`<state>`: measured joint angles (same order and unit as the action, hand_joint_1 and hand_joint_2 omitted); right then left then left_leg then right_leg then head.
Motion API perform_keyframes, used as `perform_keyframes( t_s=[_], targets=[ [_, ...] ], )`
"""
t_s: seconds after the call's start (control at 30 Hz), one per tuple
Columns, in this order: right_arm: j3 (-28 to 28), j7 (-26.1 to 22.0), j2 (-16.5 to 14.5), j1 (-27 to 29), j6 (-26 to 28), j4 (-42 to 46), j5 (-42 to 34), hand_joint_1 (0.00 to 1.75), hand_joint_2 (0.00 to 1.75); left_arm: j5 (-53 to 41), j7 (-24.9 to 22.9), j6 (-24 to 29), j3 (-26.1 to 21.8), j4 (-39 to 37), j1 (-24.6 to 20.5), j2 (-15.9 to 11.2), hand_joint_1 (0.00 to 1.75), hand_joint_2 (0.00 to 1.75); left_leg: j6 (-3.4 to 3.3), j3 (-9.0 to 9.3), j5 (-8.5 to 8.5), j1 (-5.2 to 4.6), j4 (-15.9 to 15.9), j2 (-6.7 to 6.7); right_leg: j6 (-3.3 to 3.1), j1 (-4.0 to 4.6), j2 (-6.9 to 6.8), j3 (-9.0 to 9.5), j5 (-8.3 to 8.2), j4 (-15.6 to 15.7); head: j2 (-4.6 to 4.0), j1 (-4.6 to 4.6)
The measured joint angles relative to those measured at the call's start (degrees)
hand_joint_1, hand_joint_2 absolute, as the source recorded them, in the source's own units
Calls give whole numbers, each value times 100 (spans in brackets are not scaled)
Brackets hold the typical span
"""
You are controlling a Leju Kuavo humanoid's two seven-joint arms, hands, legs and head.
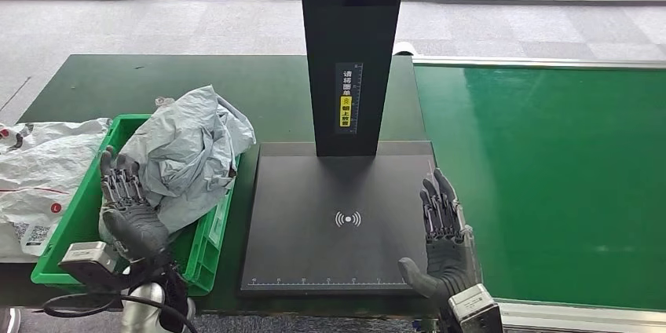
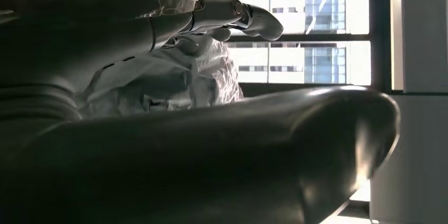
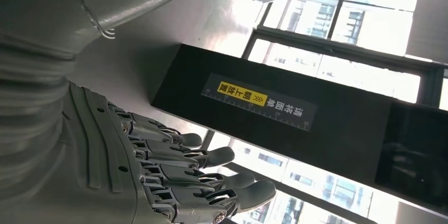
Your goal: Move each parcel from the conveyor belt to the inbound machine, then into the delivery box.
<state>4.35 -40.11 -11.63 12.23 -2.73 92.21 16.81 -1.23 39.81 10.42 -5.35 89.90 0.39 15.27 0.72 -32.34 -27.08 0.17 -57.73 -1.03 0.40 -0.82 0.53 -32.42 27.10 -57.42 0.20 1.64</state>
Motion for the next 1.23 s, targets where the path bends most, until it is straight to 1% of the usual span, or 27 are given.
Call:
perform_keyframes(
  t_s=[0.13,0.3,0.4,0.7,0.83,1.0,1.1,1.23],
  targets=[
    [1,-1,21,-49,11,-4,-102,0,175,184,12,-499,102,82,143,21,0,0,0,-1,0,1,0,-1,0,1,0,-1,0,0,0,0],
    [48,-2,95,-125,93,-4,-175,0,175,251,27,-1568,247,174,182,21,0,0,0,-2,0,1,0,-1,0,0,-1,0,0,0,0,-2],
    [57,-2,119,-134,96,-4,-174,0,175,177,33,-1868,359,239,180,21,0,0,0,-2,0,0,0,-1,1,0,-1,0,-1,0,0,-2],
    [59,-2,156,-147,81,-4,-173,0,175,111,34,-1987,466,321,181,21,0,0,0,-2,0,2,0,-1,0,1,0,-1,0,0,0,-1],
    [59,-2,169,-154,1,-4,-138,0,175,-230,34,-2134,562,435,205,21,0,0,0,-3,0,2,0,-1,0,1,-1,-1,0,-1,0,-1],
    [66,-2,182,-213,-52,-4,-158,0,175,-410,34,-2028,857,793,298,-18,0,0,0,-5,0,1,0,-1,0,0,0,-1,0,0,0,-2],
    [119,-2,197,-275,-92,-3,-236,0,175,-530,34,-1989,1089,1000,356,-98,0,0,0,-4,0,1,0,-2,0,1,0,-2,0,0,0,-1],
    [160,-2,218,-322,-146,0,-304,0,175,-903,34,-1823,1429,1040,369,-228,0,0,0,-4,0,2,0,-3,0,1,-2,-2,0,1,0,0]
  ],
)
